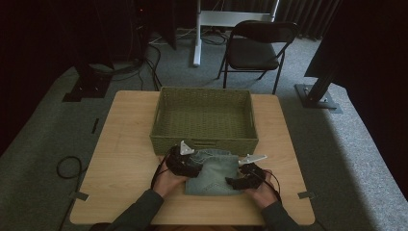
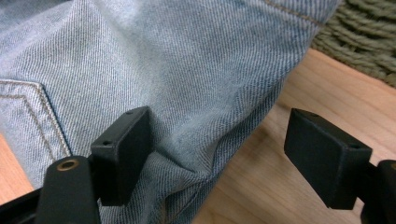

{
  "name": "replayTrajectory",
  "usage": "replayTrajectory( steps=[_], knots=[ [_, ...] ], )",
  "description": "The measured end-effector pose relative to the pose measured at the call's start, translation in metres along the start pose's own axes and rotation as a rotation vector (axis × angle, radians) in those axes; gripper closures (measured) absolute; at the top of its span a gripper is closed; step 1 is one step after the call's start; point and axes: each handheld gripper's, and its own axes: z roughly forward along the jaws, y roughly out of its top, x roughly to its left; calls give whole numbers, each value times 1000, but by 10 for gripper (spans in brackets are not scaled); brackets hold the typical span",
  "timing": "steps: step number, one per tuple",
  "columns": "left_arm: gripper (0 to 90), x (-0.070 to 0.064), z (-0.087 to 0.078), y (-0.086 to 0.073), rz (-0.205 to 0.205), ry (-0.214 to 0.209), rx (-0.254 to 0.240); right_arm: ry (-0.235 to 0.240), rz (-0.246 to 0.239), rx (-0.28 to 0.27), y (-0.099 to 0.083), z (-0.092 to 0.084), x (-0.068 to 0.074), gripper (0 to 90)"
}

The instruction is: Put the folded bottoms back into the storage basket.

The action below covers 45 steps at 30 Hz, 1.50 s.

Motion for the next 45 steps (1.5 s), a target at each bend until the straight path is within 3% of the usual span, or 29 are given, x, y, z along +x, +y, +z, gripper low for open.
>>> replayTrajectory(
  steps=[6, 12, 14, 16, 19, 22, 27, 36, 45],
  knots=[
    [166, 6, 8, -2, -54, -73, 29, 64, 54, 9, -1, 4, -5, 261],
    [169, 14, 14, -3, -95, -156, 59, 89, 30, 13, 2, 7, 0, 336],
    [215, 15, 14, -1, -95, -190, 64, 96, 23, 19, 4, 8, 1, 363],
    [333, 15, 13, -1, -102, -232, 68, 107, 20, 25, 5, 9, 2, 391],
    [368, 16, 13, -1, -114, -251, 71, 123, 23, 30, 6, 9, 2, 459],
    [453, 11, 9, 0, -81, -228, 61, 132, 21, 26, 7, 9, 3, 547],
    [537, 6, 2, 3, -26, -205, 59, 109, -37, 1, 8, 2, 9, 737],
    [554, -4, -20, 8, 20, -168, 9, 81, -102, -43, 12, -13, 20, 764],
    [551, -6, -41, 17, 39, -165, -32, 51, -144, -90, 20, -32, 28, 763]
  ],
)
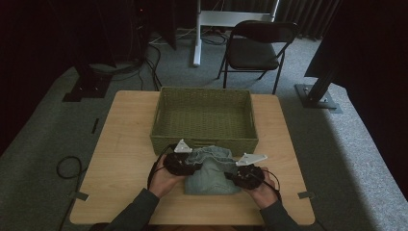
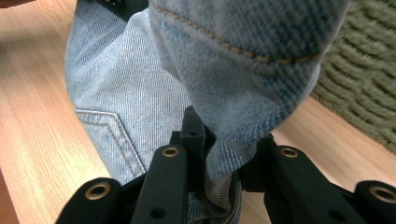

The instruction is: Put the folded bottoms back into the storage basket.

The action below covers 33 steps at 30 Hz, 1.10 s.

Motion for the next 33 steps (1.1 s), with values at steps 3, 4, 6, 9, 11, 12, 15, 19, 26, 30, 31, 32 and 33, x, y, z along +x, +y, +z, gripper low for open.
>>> replayTrajectory(
  steps=[3, 4, 6, 9, 11, 12, 15, 19, 26, 30, 31, 32, 33],
  knots=[
    [551, 0, -4, 4, 3, -1, -10, -3, -10, -9, 4, -5, 1, 762],
    [550, -1, -6, 5, 3, 0, -13, -3, -7, -10, 6, -7, 2, 762],
    [550, -1, -9, 7, 7, 3, -21, -5, -11, -16, 9, -10, 2, 761],
    [551, -2, -14, 12, 13, 7, -27, -8, -20, -23, 14, -14, 3, 761],
    [550, -3, -19, 15, 19, 10, -29, -7, -24, -27, 16, -17, 3, 762],
    [550, -3, -21, 17, 20, 8, -32, -7, -29, -31, 18, -19, 3, 762],
    [551, -5, -26, 22, 29, 8, -38, 2, -35, -31, 24, -25, 3, 761],
    [550, -5, -33, 29, 29, 6, -48, 1, -47, -31, 32, -31, 4, 761],
    [549, -5, -46, 41, 37, 7, -66, -1, -61, -52, 45, -42, 3, 761],
    [548, -5, -55, 50, 44, 13, -64, 9, -60, -63, 53, -48, 2, 761],
    [548, -4, -58, 53, 46, 13, -67, 13, -62, -65, 56, -49, 2, 760],
    [548, -4, -60, 55, 47, 15, -71, 14, -64, -69, 58, -51, 2, 760],
    [548, -4, -63, 58, 51, 15, -73, 16, -65, -71, 61, -53, 1, 760]
  ],
)
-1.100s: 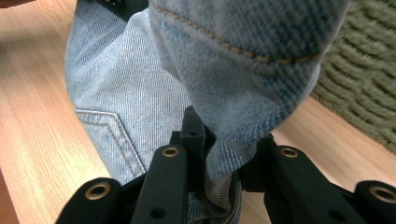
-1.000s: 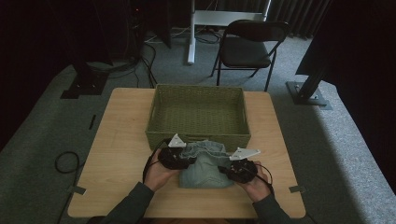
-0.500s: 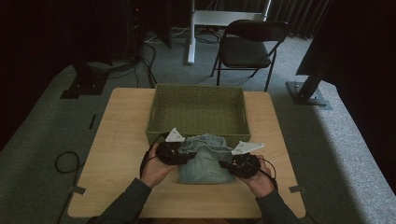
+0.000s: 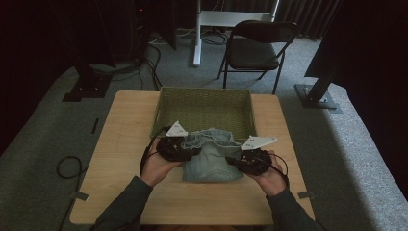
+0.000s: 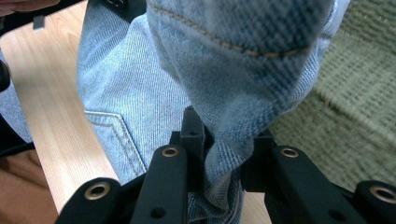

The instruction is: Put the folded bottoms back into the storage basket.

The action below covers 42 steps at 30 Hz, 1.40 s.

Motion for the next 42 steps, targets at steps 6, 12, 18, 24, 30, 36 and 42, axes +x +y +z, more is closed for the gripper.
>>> replayTrajectory(
  steps=[6, 12, 18, 24, 30, 36, 42],
  knots=[
    [547, 5, -11, 18, 16, 10, -29, -11, -15, -29, 18, -9, -4, 759],
    [547, 15, -18, 34, 24, 21, -55, -13, -2, -56, 35, -11, -15, 759],
    [546, 24, -20, 43, 6, 19, -87, -32, 5, -73, 50, -11, -21, 759],
    [546, 32, -19, 48, -1, 25, -93, -40, 13, -79, 58, -8, -28, 758],
    [546, 37, -17, 53, -4, 31, -93, -49, 24, -84, 62, -3, -33, 758],
    [546, 49, -15, 61, -9, 29, -99, -58, 38, -94, 70, 1, -40, 758],
    [545, 59, -13, 65, -6, 35, -102, -71, 34, -100, 77, 7, -46, 758]
  ],
)
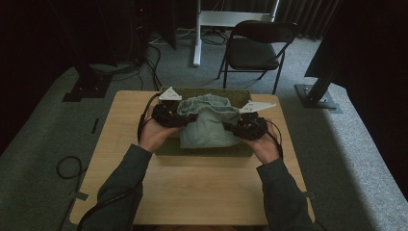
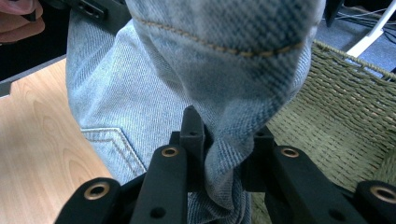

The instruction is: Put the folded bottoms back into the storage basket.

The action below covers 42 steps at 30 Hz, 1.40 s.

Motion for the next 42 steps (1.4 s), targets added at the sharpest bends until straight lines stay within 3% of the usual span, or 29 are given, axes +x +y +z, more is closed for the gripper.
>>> replayTrajectory(
  steps=[21, 35, 39, 42],
  knots=[
    [545, 30, 18, 12, -54, 37, -25, -39, 41, -19, 18, 27, -23, 759],
    [542, 49, 31, 15, -99, 56, -40, -49, 70, -17, 26, 46, -36, 759],
    [542, 53, 39, 15, -114, 71, -36, -81, 58, 3, 27, 54, -37, 759],
    [541, 56, 43, 15, -124, 76, -33, -76, 76, 3, 26, 60, -41, 759]
  ],
)
